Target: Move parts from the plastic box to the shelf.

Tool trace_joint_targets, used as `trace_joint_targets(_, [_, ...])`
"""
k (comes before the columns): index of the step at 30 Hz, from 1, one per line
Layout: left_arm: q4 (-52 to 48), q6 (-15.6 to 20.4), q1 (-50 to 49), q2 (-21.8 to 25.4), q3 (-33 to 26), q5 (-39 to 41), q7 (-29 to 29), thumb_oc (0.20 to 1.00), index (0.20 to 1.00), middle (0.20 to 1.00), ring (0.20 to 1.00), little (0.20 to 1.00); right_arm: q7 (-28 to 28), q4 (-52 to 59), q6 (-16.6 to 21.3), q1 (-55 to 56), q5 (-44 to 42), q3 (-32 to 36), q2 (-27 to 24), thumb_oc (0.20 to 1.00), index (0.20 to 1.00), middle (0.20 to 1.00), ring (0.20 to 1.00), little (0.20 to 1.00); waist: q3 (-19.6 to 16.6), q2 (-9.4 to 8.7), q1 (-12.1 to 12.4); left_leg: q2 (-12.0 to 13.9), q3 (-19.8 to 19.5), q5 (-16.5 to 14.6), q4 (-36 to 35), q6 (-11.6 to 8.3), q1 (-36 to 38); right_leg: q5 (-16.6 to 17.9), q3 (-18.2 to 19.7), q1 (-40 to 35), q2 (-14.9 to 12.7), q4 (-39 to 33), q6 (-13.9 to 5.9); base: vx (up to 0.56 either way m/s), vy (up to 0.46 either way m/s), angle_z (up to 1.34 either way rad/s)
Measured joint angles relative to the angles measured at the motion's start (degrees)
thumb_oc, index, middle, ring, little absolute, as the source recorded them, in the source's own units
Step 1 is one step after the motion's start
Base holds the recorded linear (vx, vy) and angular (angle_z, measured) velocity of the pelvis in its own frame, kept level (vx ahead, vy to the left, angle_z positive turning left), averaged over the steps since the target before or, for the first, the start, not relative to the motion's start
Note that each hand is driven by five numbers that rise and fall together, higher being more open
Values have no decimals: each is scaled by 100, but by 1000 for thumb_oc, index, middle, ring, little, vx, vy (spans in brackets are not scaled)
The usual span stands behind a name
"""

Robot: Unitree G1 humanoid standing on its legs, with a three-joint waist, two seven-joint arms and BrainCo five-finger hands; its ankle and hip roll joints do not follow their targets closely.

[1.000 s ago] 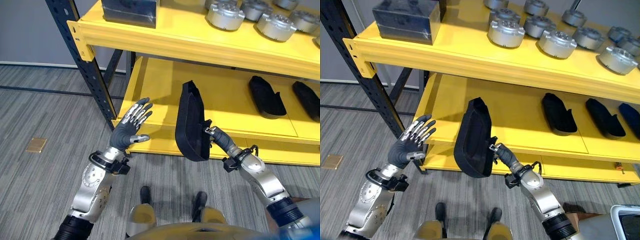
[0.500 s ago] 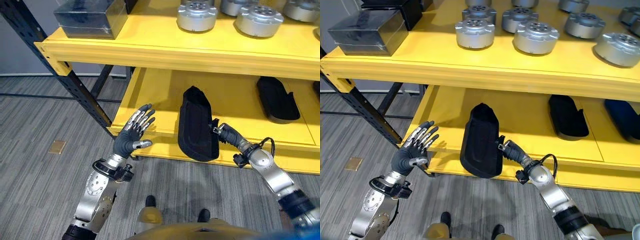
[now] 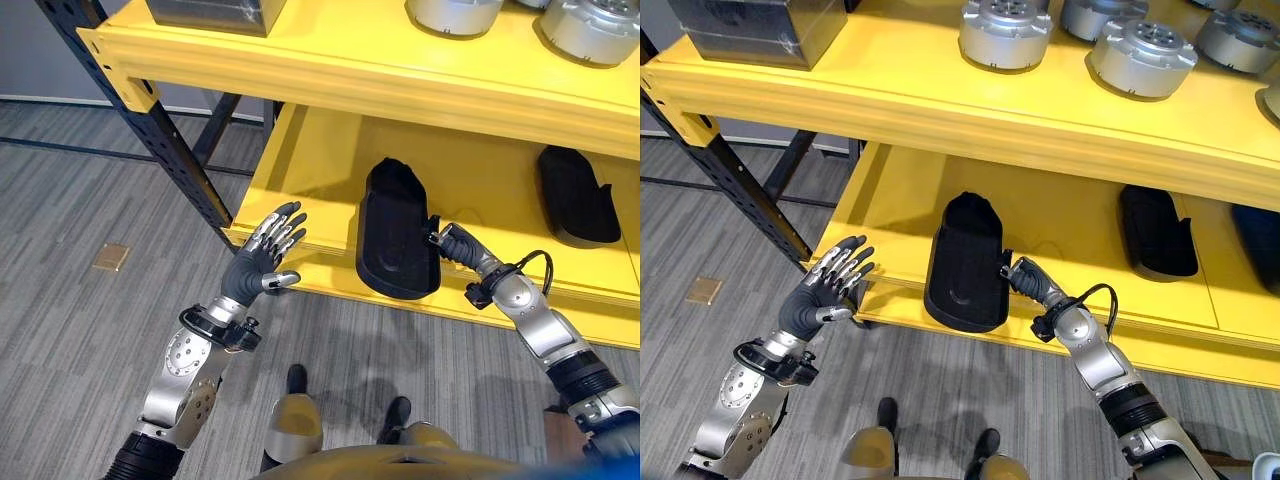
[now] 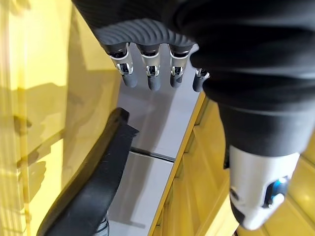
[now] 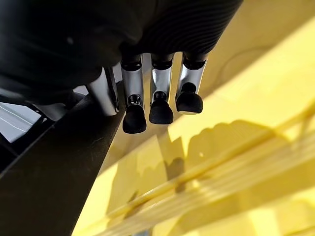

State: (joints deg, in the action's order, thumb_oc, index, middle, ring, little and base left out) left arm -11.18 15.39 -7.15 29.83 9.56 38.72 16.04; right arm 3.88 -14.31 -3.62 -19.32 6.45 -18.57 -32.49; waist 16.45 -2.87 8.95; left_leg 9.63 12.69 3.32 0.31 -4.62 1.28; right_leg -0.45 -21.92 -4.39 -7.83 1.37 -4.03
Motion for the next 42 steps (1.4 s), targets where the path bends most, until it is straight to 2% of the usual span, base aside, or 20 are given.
trace_joint_targets(5, [6, -7, 122, 33, -78, 2, -15, 1000, 1000, 1000, 1000, 1000, -19, -144, -48, -303, -4, 8, -23, 200, 200, 200, 200, 200, 25, -26, -9, 105, 33, -62, 123, -66, 80, -118, 73, -35, 101, 147, 91, 66, -166, -7])
trace_joint_targets(8, [92, -7, 131, 0, -81, 7, -26, 1000, 1000, 1000, 1000, 1000, 61, -146, -179, -315, -59, 9, -21, 200, 200, 200, 200, 200, 64, 46, -23, 145, 136, -97, 223, -43, 168, -209, 75, -156, 114, 198, 102, 118, -68, 0])
trace_joint_targets(10, [402, -9, 216, -163, -75, 27, -60, 1000, 1000, 1000, 1000, 1000, 118, -265, -283, -317, -137, 8, 2, 200, 200, 200, 200, 200, 119, 120, -86, 186, 247, -195, 824, -96, -13, -430, 68, -210, 52, 429, 114, 17, 12, 24])
trace_joint_targets(11, [616, -15, 312, -218, -70, 41, -72, 1000, 1000, 1000, 1000, 1000, 164, -299, -335, -316, -178, 9, 1, 200, 200, 200, 200, 200, 123, 116, -148, 243, 485, -187, 1309, -95, -300, -473, 17, -175, -32, 476, 139, 109, 124, 40])
trace_joint_targets(12, [764, -12, 334, -261, -71, 67, -76, 1000, 1000, 1000, 1000, 1000, 189, -281, -357, -301, -183, 13, 6, 200, 200, 200, 200, 200, 123, 166, -205, 346, 659, -216, 1505, -79, -445, -488, -51, -201, -46, 476, 157, 150, 137, 38])
trace_joint_targets(13, [913, -5, 335, -357, -74, 67, -22, 1000, 1000, 1000, 1000, 1000, 180, -248, -356, -257, -182, 19, 19, 200, 200, 200, 200, 200, 118, 264, -222, 398, 779, -290, 1440, -104, -479, -486, -76, -228, -18, 448, 160, 157, 266, 19])
trace_joint_targets(14, [1045, -5, 335, -487, -6, 59, 30, 1000, 1000, 1000, 1000, 1000, 172, -224, -362, -180, -185, -30, 44, 200, 200, 200, 200, 200, 65, 386, -263, 342, 763, -254, 597, -96, -299, -470, -77, -174, 2, 442, 161, 105, 305, 6])
trace_joint_targets(15, [1001, 1, 337, -495, 11, 47, 52, 1000, 1000, 1000, 1000, 1000, 162, -212, -360, -167, -183, -17, 37, 200, 200, 200, 200, 200, 47, 416, -324, 351, 776, 56, 425, -7, -226, -450, -35, -94, 11, 505, 143, 153, 445, -42])
trace_joint_targets(16, [912, 16, 330, -476, 19, -10, 33, 1000, 1000, 1000, 1000, 1000, 103, -85, -361, 17, -188, -32, 121, 200, 200, 200, 200, 200, 59, 278, -181, 168, 482, 65, 410, 140, -171, -448, 218, 51, -89, 648, 78, 123, 314, -60])
trace_joint_targets(18, [902, 11, 367, -410, -8, -15, 12, 1000, 1000, 1000, 1000, 1000, 93, 209, -367, 369, -366, -26, 201, 200, 200, 200, 200, 200, 42, 110, -270, -14, 693, -42, 338, 186, -1, -354, 251, -39, -261, 579, -43, 131, 275, -46])
trace_joint_targets(20, [902, 27, 398, -356, 0, -13, 7, 1000, 1000, 1000, 1000, 1000, 82, 292, -357, 555, -410, -18, 250, 200, 200, 200, 200, 200, 9, 47, -331, -188, 735, -78, 185, 225, 202, -265, 262, -239, -346, 378, -122, 92, 135, -6])
trace_joint_targets(22, [892, 61, 402, -308, -10, 5, 7, 1000, 1000, 1000, 1000, 1000, 65, 338, -338, 592, -400, -15, 263, 200, 200, 200, 200, 200, -42, -34, -310, -242, 737, -97, 143, 223, 232, -185, 257, -341, -342, 181, -178, 82, 90, 2])
trace_joint_targets(28, [890, 29, 308, -313, -13, 66, 42, 1000, 1000, 1000, 1000, 1000, 35, 383, -313, 573, -390, 9, 279, 200, 200, 200, 200, 200, -163, -152, -183, -265, 710, -72, 28, 208, 287, -121, 234, -411, -306, 20, -172, 33, 33, 1])
trace_joint_targets(32, [802, -6, 131, -313, -86, 50, 142, 1000, 1000, 1000, 1000, 1000, 46, 383, -315, 574, -390, 10, 282, 200, 200, 200, 200, 200, -220, -221, -180, -270, 711, -69, -5, 203, 286, -88, 238, -413, -289, -69, -174, 36, 81, -1])
trace_joint_targets(39, [768, 0, 114, -291, -76, -6, 241, 1000, 1000, 1000, 1000, 1000, 74, 538, -389, 574, -393, 16, 275, 200, 200, 200, 200, 200, -236, -235, -194, -304, 737, -83, -3, 220, 282, -28, 272, -382, -313, -66, -171, 18, 155, -3])
trace_joint_targets(40, [768, -1, 120, -260, -60, -6, 242, 1000, 1000, 1000, 1000, 1000, 79, 623, -395, 573, -406, 25, 276, 200, 200, 200, 200, 200, -239, -241, -206, -300, 737, -112, 3, 239, 278, -8, 278, -356, -316, 40, -152, 109, -55, -4])
trace_joint_targets(42, [788, -22, 143, -233, -19, -10, 253, 1000, 1000, 1000, 1000, 1000, 117, 635, -420, 627, -413, 72, 274, 200, 200, 200, 200, 200, -248, -214, -248, -205, 464, -233, -28, 249, 306, -14, 488, 131, -392, 1057, -166, 91, -352, -4])
